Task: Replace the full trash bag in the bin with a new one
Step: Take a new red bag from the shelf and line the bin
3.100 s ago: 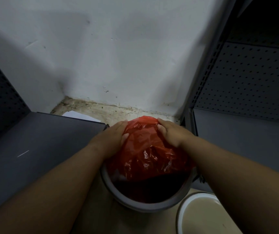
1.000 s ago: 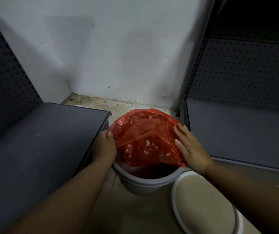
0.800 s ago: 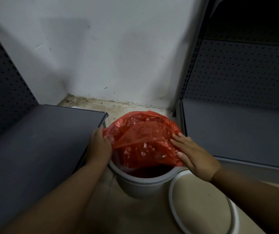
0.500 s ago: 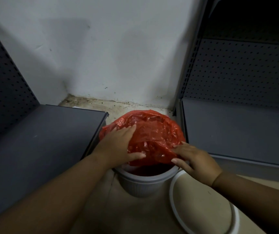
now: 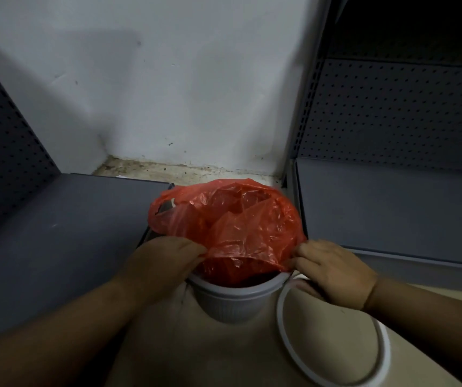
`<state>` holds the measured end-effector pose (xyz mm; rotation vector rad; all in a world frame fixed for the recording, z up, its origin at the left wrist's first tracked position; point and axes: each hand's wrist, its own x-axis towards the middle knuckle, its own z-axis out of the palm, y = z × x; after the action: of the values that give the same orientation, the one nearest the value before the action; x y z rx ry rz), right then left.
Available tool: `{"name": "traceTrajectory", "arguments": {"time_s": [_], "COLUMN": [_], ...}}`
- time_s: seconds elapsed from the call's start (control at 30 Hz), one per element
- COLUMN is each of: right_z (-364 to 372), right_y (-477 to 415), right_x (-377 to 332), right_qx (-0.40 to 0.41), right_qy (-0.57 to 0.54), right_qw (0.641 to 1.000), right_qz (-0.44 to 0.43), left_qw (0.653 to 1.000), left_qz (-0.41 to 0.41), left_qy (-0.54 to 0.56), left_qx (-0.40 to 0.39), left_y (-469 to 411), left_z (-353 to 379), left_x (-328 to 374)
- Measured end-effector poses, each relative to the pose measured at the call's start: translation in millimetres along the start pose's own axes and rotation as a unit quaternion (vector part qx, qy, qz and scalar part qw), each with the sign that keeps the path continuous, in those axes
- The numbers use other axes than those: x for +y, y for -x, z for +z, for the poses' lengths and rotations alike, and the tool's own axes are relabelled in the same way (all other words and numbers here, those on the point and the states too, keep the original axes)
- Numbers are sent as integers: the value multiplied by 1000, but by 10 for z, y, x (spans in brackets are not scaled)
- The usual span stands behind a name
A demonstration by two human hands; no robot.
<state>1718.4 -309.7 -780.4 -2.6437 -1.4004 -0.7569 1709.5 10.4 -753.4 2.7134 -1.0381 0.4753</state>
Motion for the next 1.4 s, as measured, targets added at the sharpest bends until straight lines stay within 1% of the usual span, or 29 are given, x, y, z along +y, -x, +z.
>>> {"name": "traceTrajectory", "arguments": {"time_s": [0.03, 0.07, 0.13, 0.23, 0.3, 0.4, 0.5, 0.63, 0.7, 0.83, 0.93, 0.97, 1.0, 1.03, 1.07, 1.1, 1.13, 1.17, 1.2, 1.23, 1.27, 1.3, 1.37, 1.4], "right_z": [3, 4, 11, 22, 43, 71, 85, 79, 89, 86, 96, 100, 97, 72, 23, -31, -79, -119, -149, -182, -214, -229, -172, -117], "right_y": [0, -10, -41, -48, -5, 82, 248, 383, 403, 404, 418, 445, 460, 440, 382, 297, 195, 76, -56, -200, -348, -487, -695, -774], "right_x": [-16, -33, -55, -67, -68, -64, -19, -19, -29, -47, -45, -39, -29, -19, -12, 0, 26, 56, 75, 65, 39, 8, -32, -34], "right_qx": [-5, -5, 1, 3, -7, -29, -86, -180, -209, -232, -248, -251, -243, -214, -162, -97, -33, 23, 68, 91, 88, 59, -39, -81], "right_qy": [4, 5, 2, 9, 28, 14, -16, -54, -58, -70, -67, -76, -97, -125, -157, -184, -205, -225, -240, -242, -238, -232, -215, -203], "right_qw": [1000, 1000, 1000, 1000, 999, 999, 995, 982, 976, 970, 966, 965, 965, 964, 956, 935, 906, 877, 858, 854, 865, 880, 899, 899], "right_qz": [0, 2, 6, -7, -21, -39, -41, -6, 6, 3, -11, -4, 30, 97, 188, 286, 369, 423, 449, 451, 433, 410, 379, 380], "left_qw": [1000, 1000, 999, 997, 997, 996, 992, 988, 986, 984, 989, 990, 992, 994, 997, 999, 999, 996, 988, 978, 969, 964, 960, 958], "left_qz": [10, 13, 23, 38, 48, 71, 100, 120, 127, 154, 129, 120, 108, 91, 67, 35, -2, -39, -74, -102, -123, -142, -185, -209], "left_qy": [-2, 0, -32, -60, -54, -38, -57, -68, -74, -73, -74, -70, -66, -56, -35, -3, 35, 74, 113, 146, 168, 179, 174, 169], "left_qx": [-5, -26, -34, -13, 20, 37, 50, 71, 73, 49, 14, -1, -13, -15, -9, -1, 14, 41, 76, 108, 129, 139, 120, 101], "left_y": [60, 104, 189, 226, 244, 292, 336, 362, 378, 472, 594, 630, 658, 676, 681, 669, 637, 584, 505, 396, 263, 118, -169, -291], "left_z": [9, -18, -4, 6, 49, 135, 180, 190, 220, 253, 328, 340, 339, 321, 284, 222, 148, 83, 33, -9, -28, -19, 52, 90], "left_x": [4, 29, 47, 39, 28, 31, 38, 31, 20, 19, -49, -69, -85, -101, -104, -93, -61, -17, 29, 80, 121, 143, 119, 90]}}
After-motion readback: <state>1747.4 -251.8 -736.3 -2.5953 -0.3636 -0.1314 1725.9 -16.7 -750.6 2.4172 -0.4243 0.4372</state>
